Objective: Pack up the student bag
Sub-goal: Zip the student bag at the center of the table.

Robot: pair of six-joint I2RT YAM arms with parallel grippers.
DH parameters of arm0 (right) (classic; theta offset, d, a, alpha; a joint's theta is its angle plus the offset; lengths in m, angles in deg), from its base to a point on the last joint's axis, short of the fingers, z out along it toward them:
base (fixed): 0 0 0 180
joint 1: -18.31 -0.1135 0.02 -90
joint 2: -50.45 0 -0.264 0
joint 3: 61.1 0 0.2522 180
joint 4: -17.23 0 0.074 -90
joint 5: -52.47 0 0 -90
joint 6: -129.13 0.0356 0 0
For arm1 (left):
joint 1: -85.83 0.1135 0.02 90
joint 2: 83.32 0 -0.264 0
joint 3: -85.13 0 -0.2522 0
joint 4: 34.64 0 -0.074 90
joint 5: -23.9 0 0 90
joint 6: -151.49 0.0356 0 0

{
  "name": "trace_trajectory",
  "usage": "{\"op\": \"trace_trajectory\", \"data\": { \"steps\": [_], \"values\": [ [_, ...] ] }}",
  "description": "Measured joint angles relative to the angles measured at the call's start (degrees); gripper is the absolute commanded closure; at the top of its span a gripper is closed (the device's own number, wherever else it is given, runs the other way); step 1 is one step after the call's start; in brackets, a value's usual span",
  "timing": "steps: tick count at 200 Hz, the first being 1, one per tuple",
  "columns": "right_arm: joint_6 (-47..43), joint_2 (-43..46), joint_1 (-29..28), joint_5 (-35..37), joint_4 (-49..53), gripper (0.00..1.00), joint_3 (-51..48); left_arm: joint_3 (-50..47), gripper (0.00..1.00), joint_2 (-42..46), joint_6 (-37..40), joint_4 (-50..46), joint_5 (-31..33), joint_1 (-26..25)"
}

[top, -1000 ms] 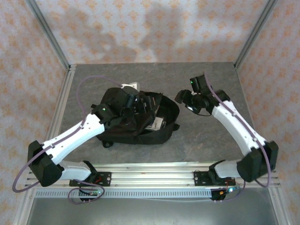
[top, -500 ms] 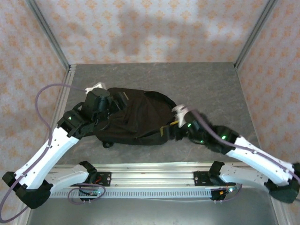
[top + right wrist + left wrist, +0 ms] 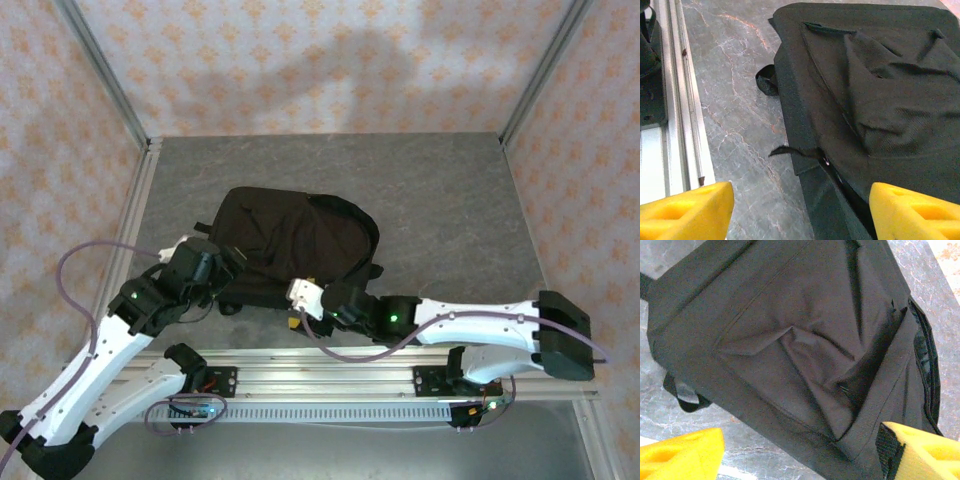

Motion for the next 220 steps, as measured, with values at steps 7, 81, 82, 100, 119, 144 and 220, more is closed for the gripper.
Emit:
{"op": "trace_trajectory", "data": {
  "steps": [7,81,82,100,119,144,220],
  "values": [
    [-0.57,-1.27,-0.04,0.15,-1.29,0.29,0.00,-0.68,0.19,0.52,-0.50,-0.02,-0.02,0.00],
    [-2.82,-10.95,-0.20,3.23,-9.68,0.66,1.11,-3.78,0.22,0.87,-1.99,0.68,-0.20,0.02],
    [-2.45,-11.04,-0.20,3.43,-9.81,0.67,1.11,-3.85,0.22,0.79,-1.99,0.72,-0.17,0.00],
    [-2.89,-11.43,-0.20,5.51,-10.51,0.93,1.22,-4.72,0.22,0.46,-1.97,1.09,-0.17,0.02],
    [-2.67,-11.43,-0.22,7.04,-10.51,1.00,1.42,-5.53,0.22,0.07,-1.95,1.62,-0.09,0.28],
    [-0.94,-10.62,-0.24,8.41,-10.45,1.00,1.27,-6.29,0.17,-1.09,-1.70,2.93,-0.02,0.37],
    [12.11,-4.24,2.25,9.60,-7.28,1.00,-1.01,-11.13,0.26,-10.47,-1.22,11.02,0.22,0.37]
  ]
}}
